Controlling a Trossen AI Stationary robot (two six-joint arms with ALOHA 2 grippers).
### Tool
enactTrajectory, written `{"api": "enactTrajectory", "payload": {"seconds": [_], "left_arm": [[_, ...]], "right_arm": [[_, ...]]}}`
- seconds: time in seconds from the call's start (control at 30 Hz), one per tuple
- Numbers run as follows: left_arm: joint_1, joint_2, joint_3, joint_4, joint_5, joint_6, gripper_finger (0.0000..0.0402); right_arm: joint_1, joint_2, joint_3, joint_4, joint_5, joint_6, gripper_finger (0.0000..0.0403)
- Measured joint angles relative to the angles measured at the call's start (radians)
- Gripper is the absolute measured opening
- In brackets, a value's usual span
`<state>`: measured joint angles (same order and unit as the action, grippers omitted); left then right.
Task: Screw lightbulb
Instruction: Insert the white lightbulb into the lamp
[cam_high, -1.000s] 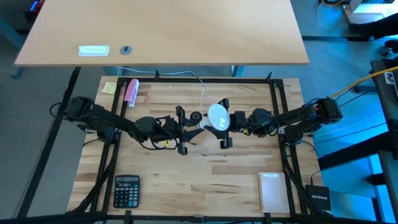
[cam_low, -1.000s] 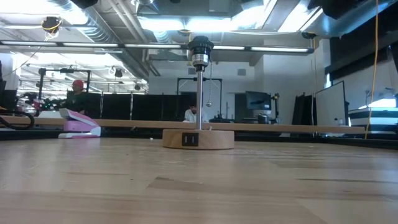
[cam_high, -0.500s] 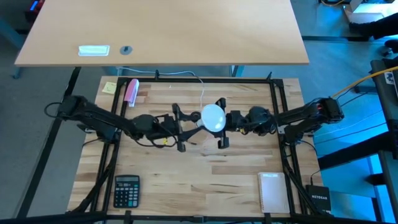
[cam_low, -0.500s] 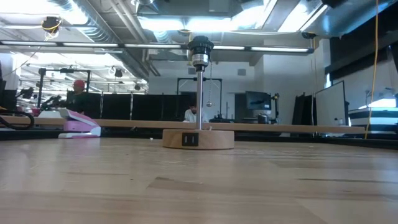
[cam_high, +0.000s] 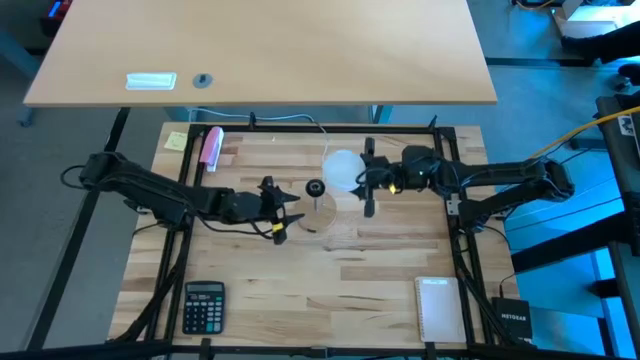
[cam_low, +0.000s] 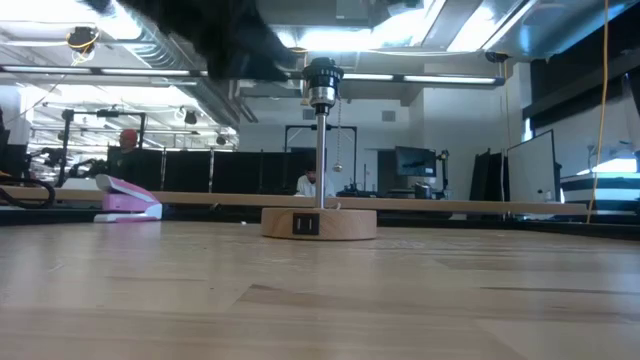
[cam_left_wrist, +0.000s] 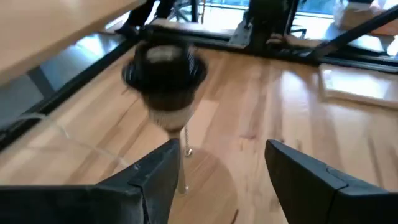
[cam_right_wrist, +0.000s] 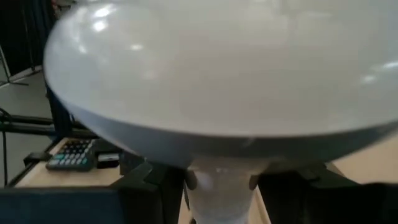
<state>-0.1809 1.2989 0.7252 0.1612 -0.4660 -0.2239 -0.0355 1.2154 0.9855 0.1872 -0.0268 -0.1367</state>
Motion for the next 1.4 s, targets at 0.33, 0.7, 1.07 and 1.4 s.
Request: {"api": "enactTrajectory", "payload": {"seconds": [0.33,0.7,1.07,1.4], "left_arm": [[0.06,0.247,-0.097,0.301,-0.001,-0.022,0.0203],[0.166,0.473,-0.097,0.585,0.122,0.093,0.0202],[0.196,0.53,-0.097,0.689,0.15,0.121,0.0118],[0.166,0.43,-0.085,0.672,0.366,0.066,0.0026]], "right_arm": [[-0.142,0.01,-0.001,-0.031,-0.129,-0.035,0.0167],[-0.26,0.01,-0.001,-0.036,-0.249,-0.055,0.0167],[-0.274,0.054,-0.001,-0.024,-0.345,-0.054,0.0166],[-0.273,0.075,0.0,0.02,-0.562,0.007,0.0166]]}}
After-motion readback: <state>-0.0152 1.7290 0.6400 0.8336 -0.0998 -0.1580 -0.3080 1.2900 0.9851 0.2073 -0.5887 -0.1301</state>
